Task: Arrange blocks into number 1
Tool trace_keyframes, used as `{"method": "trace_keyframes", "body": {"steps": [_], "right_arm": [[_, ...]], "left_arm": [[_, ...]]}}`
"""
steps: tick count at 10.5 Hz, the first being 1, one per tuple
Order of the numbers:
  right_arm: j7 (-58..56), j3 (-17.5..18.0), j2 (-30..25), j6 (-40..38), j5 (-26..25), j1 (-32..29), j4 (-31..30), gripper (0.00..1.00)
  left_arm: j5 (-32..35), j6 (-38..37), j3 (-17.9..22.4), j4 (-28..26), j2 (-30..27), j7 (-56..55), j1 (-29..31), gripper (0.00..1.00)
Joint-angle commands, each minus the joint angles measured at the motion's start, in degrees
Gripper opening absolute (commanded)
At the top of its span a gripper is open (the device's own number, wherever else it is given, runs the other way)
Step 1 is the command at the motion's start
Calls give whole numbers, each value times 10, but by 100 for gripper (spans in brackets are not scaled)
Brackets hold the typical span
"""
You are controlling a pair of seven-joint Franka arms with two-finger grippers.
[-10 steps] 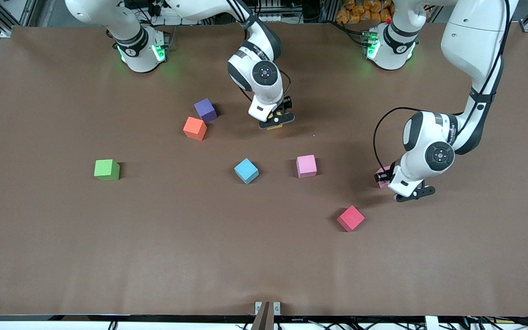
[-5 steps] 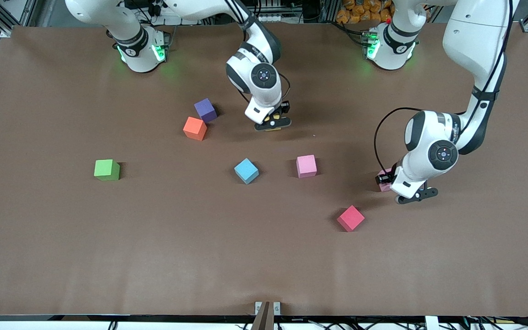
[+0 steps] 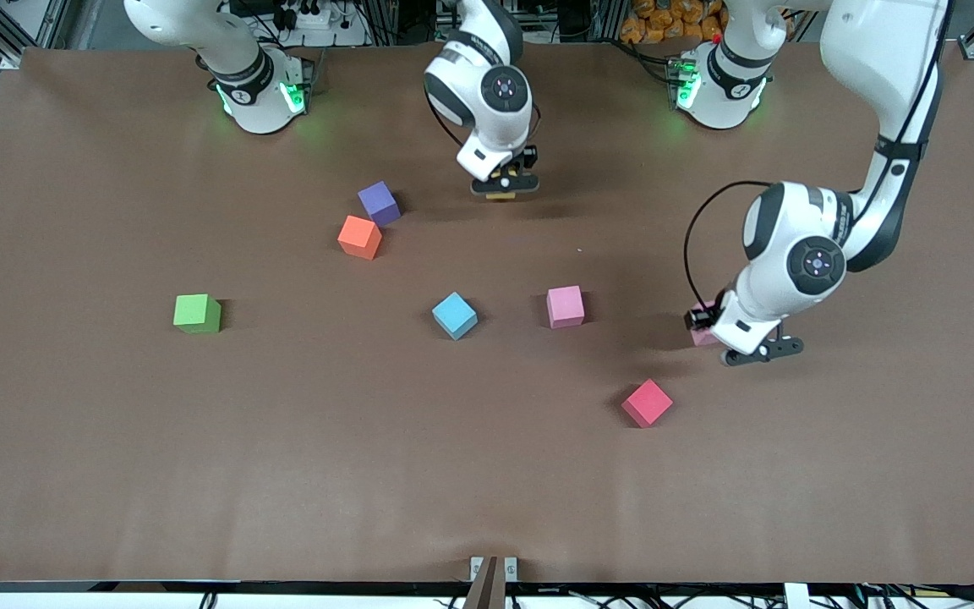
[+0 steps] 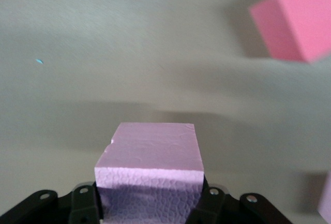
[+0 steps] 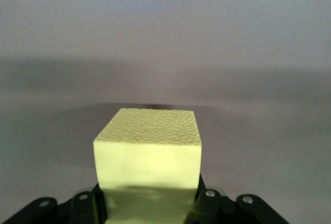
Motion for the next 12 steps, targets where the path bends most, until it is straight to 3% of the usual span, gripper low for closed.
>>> {"method": "trace_keyframes", "body": {"steps": [1, 3, 8, 9, 10, 12], "right_arm": [[9, -9, -30, 12, 4, 13, -45, 37], [14, -9, -23, 70, 4, 13, -64, 37], [78, -8, -27, 81, 4, 23, -84, 49], [78, -9, -27, 78, 4, 23, -84, 92], [76, -9, -31, 78, 4, 23, -82, 100], [65, -9, -65, 55, 3, 14, -82, 100]], "left_arm": [[15, -11, -57, -39, -40, -44, 3, 0], [15, -7, -97, -42, -40, -87, 3, 0], [15, -5, -106, -47, -41, -89, 9, 0], [15, -4, -106, -46, -41, -88, 9, 0], [15, -4, -106, -46, -41, -88, 9, 0], [15, -4, -106, -46, -41, -88, 9, 0]]}}
